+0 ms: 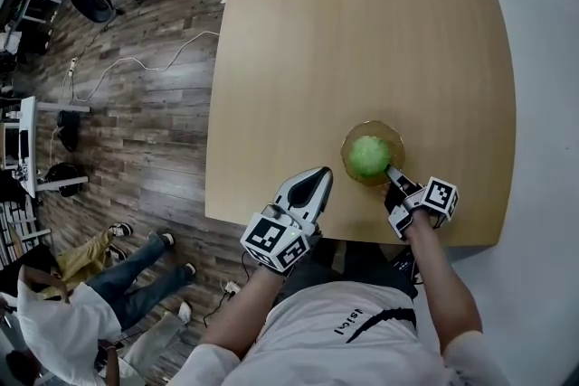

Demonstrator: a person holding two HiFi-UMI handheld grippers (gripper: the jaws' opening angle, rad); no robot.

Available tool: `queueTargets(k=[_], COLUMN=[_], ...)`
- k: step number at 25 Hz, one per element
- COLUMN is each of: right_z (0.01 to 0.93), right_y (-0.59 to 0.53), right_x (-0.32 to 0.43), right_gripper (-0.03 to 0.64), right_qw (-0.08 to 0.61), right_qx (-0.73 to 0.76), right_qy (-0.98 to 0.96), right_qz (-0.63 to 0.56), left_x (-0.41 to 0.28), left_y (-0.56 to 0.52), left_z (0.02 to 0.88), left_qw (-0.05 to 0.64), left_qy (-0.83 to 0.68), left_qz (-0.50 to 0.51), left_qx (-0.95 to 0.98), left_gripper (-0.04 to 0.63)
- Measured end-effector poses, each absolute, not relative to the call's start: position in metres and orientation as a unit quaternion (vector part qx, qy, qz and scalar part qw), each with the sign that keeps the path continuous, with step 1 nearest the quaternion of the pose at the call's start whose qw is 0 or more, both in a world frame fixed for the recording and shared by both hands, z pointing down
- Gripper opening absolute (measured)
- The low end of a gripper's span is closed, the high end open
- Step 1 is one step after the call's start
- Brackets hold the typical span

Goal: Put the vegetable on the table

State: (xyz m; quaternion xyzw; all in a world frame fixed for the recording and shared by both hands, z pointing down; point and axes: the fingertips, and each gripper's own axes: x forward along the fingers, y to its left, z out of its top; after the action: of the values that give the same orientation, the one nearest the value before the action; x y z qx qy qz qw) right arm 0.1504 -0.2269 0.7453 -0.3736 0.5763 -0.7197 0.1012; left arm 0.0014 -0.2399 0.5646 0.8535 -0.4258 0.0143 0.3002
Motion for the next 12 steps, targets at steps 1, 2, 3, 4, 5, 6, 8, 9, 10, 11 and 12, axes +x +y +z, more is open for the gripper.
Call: queueTargets(k=[1, 2, 3, 4, 5, 6, 8, 9, 10, 11, 12], right_z=[0.750, 0.754, 0.758, 0.761, 0.762, 0.763, 0.765, 0.766, 0.767, 0.768, 0.769], right_y=[-0.226, -0.226, -0.228, -0.229, -0.229, -0.229, -0.228, -0.228, -0.228, -0.228, -0.228], right_x=[0.150, 0.150, 0.150, 0.150, 0.150, 0.149, 0.149, 0.149, 0.150, 0.150, 0.150], right_gripper=[0.043, 0.043, 0.043, 0.043, 0.043, 0.043, 0.043, 0.043, 0.044, 0.044, 0.046], right_qw=[0.098, 0.094, 0.091, 0.088, 0.085, 0.083, 0.080, 0.078, 0.075, 0.074, 0.072], right_qx=[-0.374, -0.376, -0.377, -0.378, -0.379, -0.379, -0.380, -0.381, -0.383, -0.385, -0.386], right_qy=[0.574, 0.573, 0.571, 0.569, 0.568, 0.566, 0.562, 0.560, 0.558, 0.556, 0.555], right_qz=[-0.721, -0.722, -0.724, -0.725, -0.726, -0.727, -0.730, -0.731, -0.732, -0.733, -0.734], left_x=[0.002, 0.002, 0.002, 0.002, 0.003, 0.004, 0.006, 0.006, 0.007, 0.007, 0.007], left_y=[-0.237, -0.236, -0.236, -0.236, -0.235, -0.234, -0.231, -0.230, -0.229, -0.228, -0.227], left_z=[0.566, 0.567, 0.569, 0.569, 0.570, 0.570, 0.570, 0.570, 0.571, 0.571, 0.571], left_qw=[0.301, 0.302, 0.303, 0.304, 0.305, 0.305, 0.307, 0.308, 0.309, 0.310, 0.311], left_qy=[-0.428, -0.430, -0.432, -0.434, -0.435, -0.436, -0.439, -0.440, -0.441, -0.442, -0.443], left_qz=[0.016, 0.017, 0.018, 0.020, 0.021, 0.022, 0.023, 0.024, 0.024, 0.024, 0.024], left_qx=[0.852, 0.851, 0.849, 0.848, 0.847, 0.846, 0.844, 0.843, 0.842, 0.841, 0.841], left_gripper=[0.014, 0.014, 0.014, 0.014, 0.014, 0.014, 0.014, 0.014, 0.014, 0.014, 0.014])
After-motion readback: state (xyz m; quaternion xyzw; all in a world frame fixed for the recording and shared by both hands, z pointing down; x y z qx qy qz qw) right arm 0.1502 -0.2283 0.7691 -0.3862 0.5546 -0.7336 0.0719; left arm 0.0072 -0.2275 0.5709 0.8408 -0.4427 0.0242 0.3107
